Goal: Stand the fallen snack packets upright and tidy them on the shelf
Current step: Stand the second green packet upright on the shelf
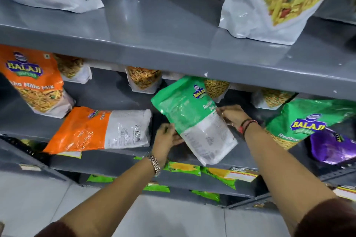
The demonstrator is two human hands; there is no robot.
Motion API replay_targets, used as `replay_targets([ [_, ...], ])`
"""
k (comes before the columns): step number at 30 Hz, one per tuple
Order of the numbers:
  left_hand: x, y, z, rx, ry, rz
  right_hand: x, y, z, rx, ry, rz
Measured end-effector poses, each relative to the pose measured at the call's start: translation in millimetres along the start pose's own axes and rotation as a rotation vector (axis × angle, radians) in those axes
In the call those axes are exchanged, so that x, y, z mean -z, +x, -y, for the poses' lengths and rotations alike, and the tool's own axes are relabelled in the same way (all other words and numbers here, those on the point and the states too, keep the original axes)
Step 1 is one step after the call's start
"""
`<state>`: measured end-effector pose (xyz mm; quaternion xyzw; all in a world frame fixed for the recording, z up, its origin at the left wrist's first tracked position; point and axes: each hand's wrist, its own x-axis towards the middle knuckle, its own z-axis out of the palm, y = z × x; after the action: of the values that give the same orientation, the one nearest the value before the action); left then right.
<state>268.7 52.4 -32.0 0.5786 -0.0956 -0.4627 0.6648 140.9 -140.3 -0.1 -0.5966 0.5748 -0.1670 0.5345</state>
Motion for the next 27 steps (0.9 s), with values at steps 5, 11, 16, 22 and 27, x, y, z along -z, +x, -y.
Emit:
replay_targets([
  [5, 7.5, 8.5, -47.2, -0.309, 0.21, 0.032, -2.4, -21.3, 2.2, 0.152, 0.167, -0.058],
  [11, 8.4, 16.4, -63.1, -0.324, 0.396, 0.002, -16.7, -29.2, -17.7, 0.261, 0.094, -0.149],
  [16, 7.2, 7.6, -55.6, -0.131, 0.303, -0.036, -14.6, -29.1, -28.6, 0.259, 0.041, -0.123],
  [22, -3.4, -9.4, -34.4, 0.179, 0.37, 0.138, -6.3, -45.2, -30.6, 0.215, 0.017, -0.007],
  [27, -15.4, -10.2, -30.7, 0.168, 0.331, 0.067, -2.0, -71.0, -44.0, 0.203, 0.007, 0.069],
])
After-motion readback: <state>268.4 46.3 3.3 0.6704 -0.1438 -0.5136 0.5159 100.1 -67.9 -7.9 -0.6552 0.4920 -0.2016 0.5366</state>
